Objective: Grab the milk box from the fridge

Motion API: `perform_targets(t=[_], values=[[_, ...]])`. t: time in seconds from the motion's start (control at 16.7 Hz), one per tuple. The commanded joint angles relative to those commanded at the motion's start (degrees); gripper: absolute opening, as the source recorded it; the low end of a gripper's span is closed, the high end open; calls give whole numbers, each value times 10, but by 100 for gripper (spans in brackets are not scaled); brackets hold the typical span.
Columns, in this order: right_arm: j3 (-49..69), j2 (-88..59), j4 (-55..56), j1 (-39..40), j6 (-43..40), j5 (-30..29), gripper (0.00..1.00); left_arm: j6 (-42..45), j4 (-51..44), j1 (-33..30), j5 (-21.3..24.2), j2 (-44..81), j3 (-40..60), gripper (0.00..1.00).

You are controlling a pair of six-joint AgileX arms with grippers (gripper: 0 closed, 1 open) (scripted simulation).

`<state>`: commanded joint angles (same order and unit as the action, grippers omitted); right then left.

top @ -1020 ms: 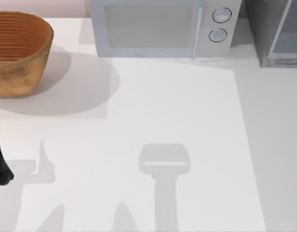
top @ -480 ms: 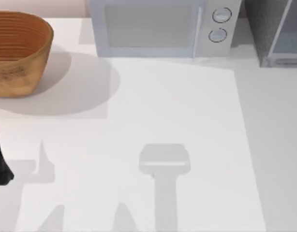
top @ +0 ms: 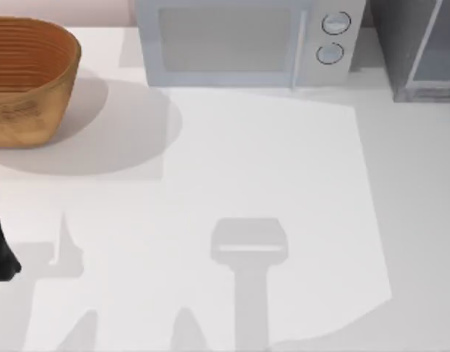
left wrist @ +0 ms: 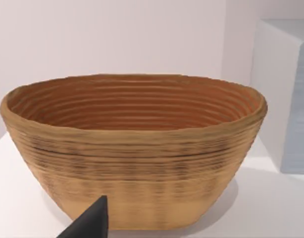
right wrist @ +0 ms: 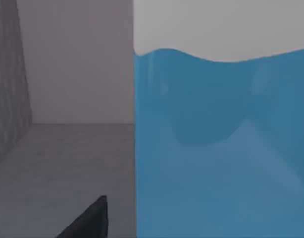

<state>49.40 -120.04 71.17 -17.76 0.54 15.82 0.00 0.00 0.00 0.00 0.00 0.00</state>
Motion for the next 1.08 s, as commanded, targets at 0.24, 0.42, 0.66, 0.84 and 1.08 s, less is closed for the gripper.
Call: perform_targets(t=[0.24, 0.42, 0.66, 0.84, 1.08], values=[[17, -6, -14, 8, 0, -8, 100, 0, 0, 0, 0, 0, 0, 100], [17, -5, -13, 6, 0, -7, 100, 0, 0, 0, 0, 0, 0, 100], [82, -42, -44, 15, 0, -16, 100, 0, 0, 0, 0, 0, 0, 100], [153, -76, -77, 25, -1, -26, 100, 0, 0, 0, 0, 0, 0, 100], [177, -87, -93, 29, -1, -30, 100, 0, 0, 0, 0, 0, 0, 100]])
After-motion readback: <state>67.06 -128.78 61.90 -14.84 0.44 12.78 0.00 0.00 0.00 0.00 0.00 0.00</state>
